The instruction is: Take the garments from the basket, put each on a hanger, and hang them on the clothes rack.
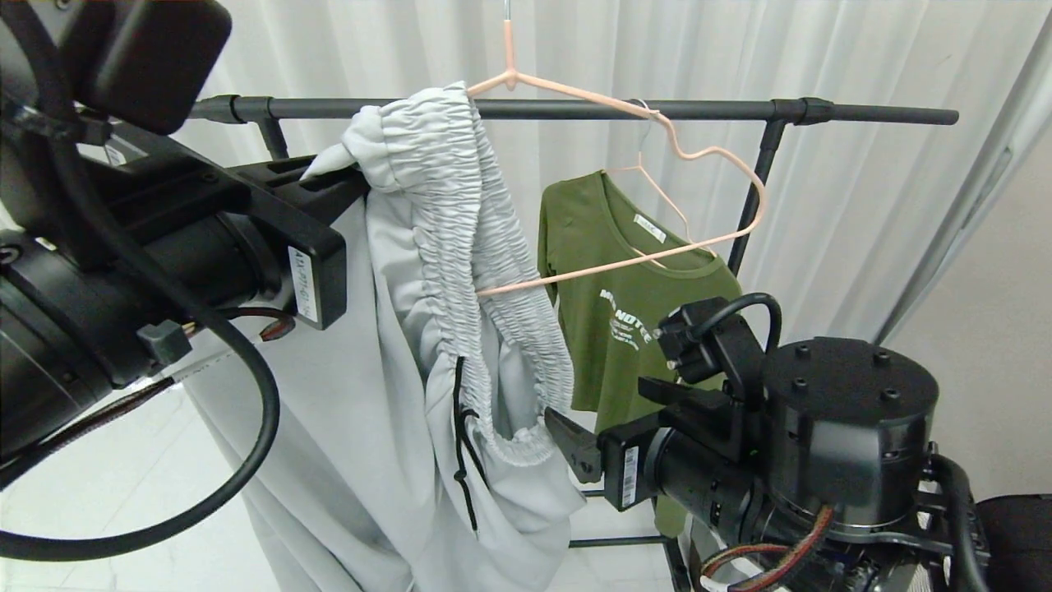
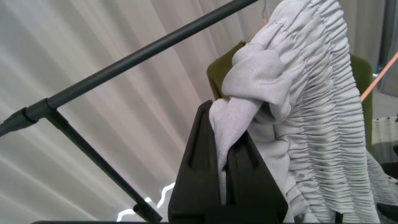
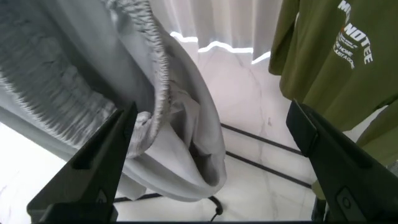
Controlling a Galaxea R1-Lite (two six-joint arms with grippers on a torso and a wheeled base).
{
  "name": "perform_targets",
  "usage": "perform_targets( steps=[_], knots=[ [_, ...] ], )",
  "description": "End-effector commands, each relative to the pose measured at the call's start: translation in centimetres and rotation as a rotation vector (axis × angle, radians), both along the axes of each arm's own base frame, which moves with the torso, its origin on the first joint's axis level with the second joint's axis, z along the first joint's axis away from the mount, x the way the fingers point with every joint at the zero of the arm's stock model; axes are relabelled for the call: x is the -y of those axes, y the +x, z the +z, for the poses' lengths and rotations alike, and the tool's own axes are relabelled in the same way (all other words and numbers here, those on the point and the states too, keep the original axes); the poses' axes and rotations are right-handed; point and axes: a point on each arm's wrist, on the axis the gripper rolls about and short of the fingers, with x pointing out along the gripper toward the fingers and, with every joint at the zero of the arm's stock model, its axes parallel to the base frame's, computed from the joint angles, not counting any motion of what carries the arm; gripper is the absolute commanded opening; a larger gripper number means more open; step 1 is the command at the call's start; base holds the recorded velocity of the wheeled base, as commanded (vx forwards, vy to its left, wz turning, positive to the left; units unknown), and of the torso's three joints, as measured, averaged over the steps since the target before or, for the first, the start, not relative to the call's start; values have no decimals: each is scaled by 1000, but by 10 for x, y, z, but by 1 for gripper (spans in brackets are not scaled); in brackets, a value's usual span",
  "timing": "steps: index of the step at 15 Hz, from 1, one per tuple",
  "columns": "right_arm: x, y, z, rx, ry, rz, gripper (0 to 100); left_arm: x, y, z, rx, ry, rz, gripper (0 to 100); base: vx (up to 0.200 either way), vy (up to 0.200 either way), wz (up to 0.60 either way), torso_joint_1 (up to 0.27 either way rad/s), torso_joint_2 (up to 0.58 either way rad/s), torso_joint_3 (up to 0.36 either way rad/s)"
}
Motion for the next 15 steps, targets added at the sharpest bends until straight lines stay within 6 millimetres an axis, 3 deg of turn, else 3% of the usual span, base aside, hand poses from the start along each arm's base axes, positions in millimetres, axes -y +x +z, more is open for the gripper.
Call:
perform_targets(
  steps=[1,6,7,12,15],
  knots=[
    [-3,4,-4,-3,-9,-8,100,-1,-1,1,4,-4,-1,0,0,0,0,0,0,0],
    [-1,10,-6,-6,-13,-28,100,4,-6,5,14,-14,-35,0,0,0,0,0,0,0],
    [-1,10,-6,-6,-13,-27,0,4,-6,6,15,-15,-38,0,0,0,0,0,0,0],
    [6,15,-4,7,-17,-102,0,4,-6,6,16,-14,-35,0,0,0,0,0,0,0],
    [31,38,9,38,6,-225,0,3,-6,4,13,-5,-30,0,0,0,0,0,0,0]
  ],
)
